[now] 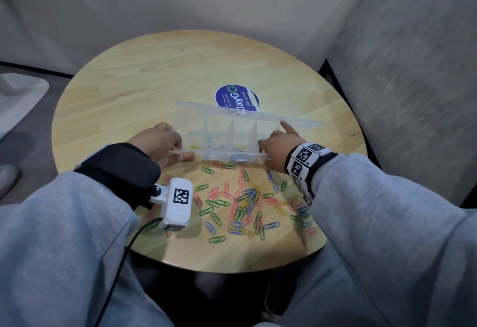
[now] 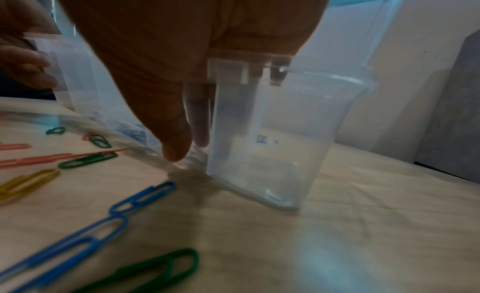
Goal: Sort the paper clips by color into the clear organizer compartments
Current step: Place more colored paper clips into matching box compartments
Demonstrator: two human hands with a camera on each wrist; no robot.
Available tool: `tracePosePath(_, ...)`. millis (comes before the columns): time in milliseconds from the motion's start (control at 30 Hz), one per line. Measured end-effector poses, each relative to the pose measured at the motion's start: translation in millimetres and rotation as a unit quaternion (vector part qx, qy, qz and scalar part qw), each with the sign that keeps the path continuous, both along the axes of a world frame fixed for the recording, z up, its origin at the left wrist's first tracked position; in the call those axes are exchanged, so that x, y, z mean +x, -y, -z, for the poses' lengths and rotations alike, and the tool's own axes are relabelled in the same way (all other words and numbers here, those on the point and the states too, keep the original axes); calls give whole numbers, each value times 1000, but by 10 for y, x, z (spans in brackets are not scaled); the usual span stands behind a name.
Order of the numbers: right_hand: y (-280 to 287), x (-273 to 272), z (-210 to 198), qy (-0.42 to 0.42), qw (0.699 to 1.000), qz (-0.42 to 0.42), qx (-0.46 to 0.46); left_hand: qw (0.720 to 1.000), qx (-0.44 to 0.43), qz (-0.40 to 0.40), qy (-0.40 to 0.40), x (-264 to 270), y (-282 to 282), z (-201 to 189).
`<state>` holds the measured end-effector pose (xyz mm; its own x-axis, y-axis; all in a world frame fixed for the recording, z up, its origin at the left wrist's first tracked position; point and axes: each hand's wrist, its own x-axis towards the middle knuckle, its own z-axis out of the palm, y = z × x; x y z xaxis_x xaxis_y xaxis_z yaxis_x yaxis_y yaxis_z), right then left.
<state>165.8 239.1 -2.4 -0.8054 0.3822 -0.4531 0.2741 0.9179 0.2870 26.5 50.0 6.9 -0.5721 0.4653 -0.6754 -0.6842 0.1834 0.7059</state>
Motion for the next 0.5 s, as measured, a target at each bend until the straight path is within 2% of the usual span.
tracePosePath(333, 19, -58, -75, 60, 998, -10, -8, 1000, -10, -2, -4, -26, 9, 34)
tracePosePath(500, -18, 5, -129, -3, 994, 20, -107, 1000, -24, -7, 4, -34, -12, 23)
